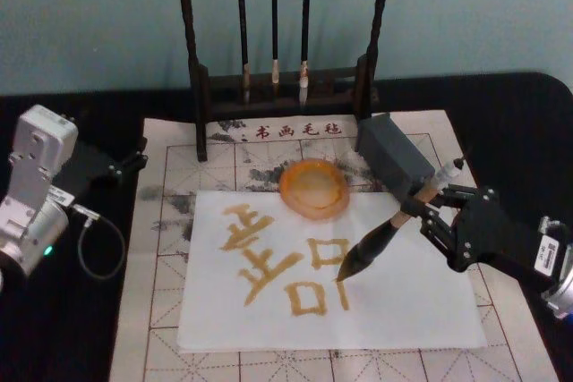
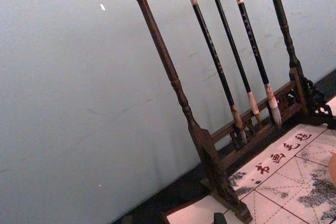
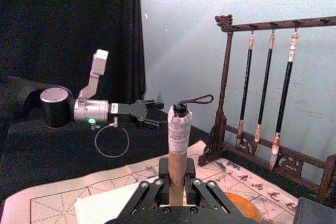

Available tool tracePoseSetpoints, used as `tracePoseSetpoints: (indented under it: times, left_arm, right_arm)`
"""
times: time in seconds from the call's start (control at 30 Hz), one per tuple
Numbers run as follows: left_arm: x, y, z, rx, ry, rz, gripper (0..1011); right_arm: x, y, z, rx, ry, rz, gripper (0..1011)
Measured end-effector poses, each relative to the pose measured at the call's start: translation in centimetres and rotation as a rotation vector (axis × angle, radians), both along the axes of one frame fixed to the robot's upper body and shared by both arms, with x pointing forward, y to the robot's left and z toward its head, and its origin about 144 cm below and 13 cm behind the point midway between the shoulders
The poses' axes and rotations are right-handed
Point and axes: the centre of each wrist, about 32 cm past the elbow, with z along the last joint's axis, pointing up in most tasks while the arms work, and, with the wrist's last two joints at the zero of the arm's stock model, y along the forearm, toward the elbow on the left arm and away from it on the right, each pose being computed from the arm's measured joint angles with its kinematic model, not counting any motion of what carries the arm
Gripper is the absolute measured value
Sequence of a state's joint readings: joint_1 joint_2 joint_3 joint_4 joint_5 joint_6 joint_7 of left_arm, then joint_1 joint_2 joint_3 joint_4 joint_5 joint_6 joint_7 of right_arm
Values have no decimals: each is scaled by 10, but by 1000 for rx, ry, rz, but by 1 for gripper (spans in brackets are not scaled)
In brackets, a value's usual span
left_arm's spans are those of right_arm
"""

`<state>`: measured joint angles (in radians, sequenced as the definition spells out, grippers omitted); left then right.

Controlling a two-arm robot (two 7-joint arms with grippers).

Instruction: Pick up the brush from the inkstone, write on the paper, then place the brush back to its original position.

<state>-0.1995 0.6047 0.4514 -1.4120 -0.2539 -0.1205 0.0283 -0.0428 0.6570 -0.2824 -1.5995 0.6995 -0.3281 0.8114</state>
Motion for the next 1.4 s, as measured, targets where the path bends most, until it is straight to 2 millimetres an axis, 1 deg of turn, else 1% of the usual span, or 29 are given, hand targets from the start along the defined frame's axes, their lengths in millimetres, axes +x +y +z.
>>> tracePoseSetpoints:
  times: [1.4]
  left_arm:
    - [0, 0, 0, 0, 0, 0, 1001]
  right_arm:
    - [1, 0, -4, -16, -9, -12, 179]
